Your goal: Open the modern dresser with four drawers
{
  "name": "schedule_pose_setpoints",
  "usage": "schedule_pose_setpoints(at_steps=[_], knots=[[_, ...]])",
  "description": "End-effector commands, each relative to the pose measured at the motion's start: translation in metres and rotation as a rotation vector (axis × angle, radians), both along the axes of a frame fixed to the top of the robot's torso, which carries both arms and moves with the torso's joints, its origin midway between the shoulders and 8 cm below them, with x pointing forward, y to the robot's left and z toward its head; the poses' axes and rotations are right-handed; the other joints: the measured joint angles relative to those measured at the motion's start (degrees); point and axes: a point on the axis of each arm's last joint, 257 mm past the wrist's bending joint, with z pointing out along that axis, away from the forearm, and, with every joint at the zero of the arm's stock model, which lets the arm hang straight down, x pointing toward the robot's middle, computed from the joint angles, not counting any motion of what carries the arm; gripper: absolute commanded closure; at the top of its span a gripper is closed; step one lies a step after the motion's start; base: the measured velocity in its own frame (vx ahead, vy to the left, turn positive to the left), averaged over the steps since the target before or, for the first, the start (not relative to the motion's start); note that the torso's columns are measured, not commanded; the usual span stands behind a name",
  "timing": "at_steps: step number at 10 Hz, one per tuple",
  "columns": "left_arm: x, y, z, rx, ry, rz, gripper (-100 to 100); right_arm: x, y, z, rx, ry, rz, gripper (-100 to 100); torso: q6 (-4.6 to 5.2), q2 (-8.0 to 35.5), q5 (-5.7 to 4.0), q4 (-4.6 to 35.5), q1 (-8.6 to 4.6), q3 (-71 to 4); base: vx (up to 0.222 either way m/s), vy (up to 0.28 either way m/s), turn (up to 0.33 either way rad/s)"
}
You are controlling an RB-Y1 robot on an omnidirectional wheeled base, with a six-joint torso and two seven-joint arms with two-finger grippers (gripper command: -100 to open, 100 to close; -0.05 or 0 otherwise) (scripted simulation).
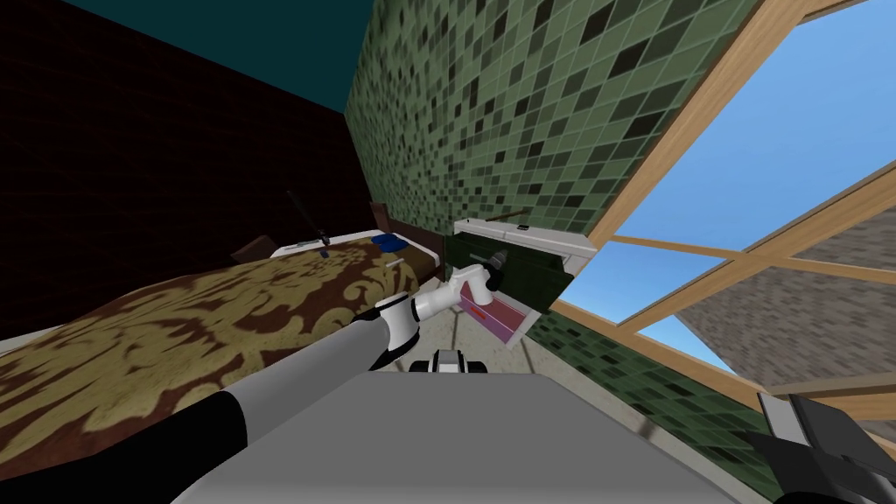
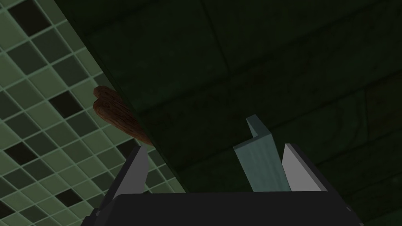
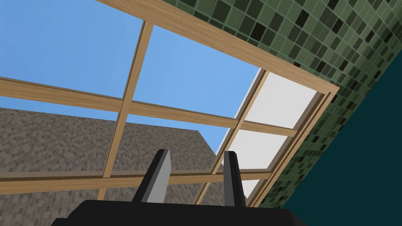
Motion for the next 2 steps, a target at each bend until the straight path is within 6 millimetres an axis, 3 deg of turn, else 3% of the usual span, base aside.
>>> schedule_pose_setpoints(at_steps=[1, 2], knots=[[0.0002, 0.0005, -0.0015, 0.001, 0.002, 0.001, 0, 0.0000, 0.0000, 0.0000, 0.000, 0.000, 0.000, 0, 0.01, -0.06, -0.02, -0.05, -0.03, -0.03, 0.000, 0.000, 0.000], [0.0004, 0.0009, -0.0026, 0.002, 0.004, 0.002, 0, 0.0000, 0.0000, 0.0000, 0.000, 0.000, 0.000, 0, 0.01, -0.10, -0.04, -0.10, -0.06, -0.06, 0.000, 0.000, 0.000]])
